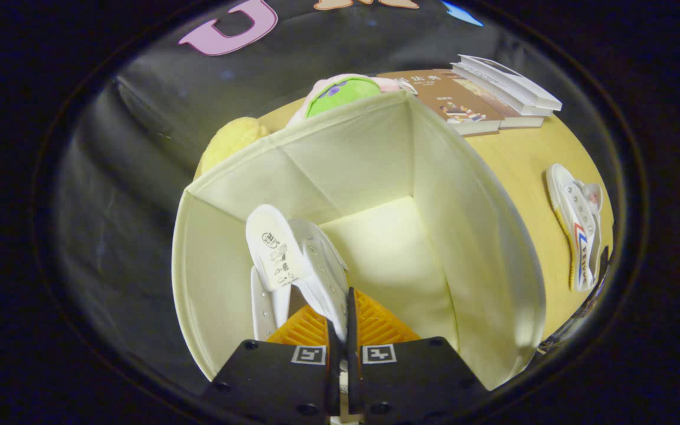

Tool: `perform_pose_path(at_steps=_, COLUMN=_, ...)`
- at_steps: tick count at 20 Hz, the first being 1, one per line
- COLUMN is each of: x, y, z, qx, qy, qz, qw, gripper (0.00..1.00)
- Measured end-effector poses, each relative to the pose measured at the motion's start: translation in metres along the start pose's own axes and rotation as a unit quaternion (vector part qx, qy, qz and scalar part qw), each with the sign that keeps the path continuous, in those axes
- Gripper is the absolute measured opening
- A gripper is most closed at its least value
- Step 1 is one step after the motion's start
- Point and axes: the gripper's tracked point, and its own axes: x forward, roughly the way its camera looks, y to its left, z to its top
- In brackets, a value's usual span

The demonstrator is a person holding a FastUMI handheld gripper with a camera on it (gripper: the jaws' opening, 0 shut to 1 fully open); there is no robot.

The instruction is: Open the storage box then place both shoes into the box .Put the left shoe in first, then the right shoe, with the right side of both shoes facing outward in a uniform manner.

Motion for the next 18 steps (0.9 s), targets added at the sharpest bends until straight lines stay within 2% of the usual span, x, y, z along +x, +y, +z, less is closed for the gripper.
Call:
perform_pose_path(at_steps=4, x=-0.013, y=0.016, z=-0.003, qx=-0.012, qy=-0.011, qz=0.054, qw=0.998, gripper=0.62)
perform_pose_path(at_steps=7, x=-0.053, y=0.015, z=0.023, qx=-0.023, qy=-0.082, qz=0.098, qw=0.992, gripper=1.00)
perform_pose_path(at_steps=9, x=-0.090, y=0.006, z=0.048, qx=-0.019, qy=-0.149, qz=0.116, qw=0.982, gripper=0.99)
perform_pose_path(at_steps=12, x=-0.142, y=-0.033, z=0.075, qx=-0.028, qy=-0.230, qz=0.094, qw=0.968, gripper=1.00)
perform_pose_path(at_steps=15, x=-0.177, y=-0.094, z=0.091, qx=-0.029, qy=-0.283, qz=0.037, qw=0.958, gripper=1.00)
perform_pose_path(at_steps=18, x=-0.190, y=-0.175, z=0.089, qx=-0.017, qy=-0.290, qz=-0.052, qw=0.955, gripper=1.00)
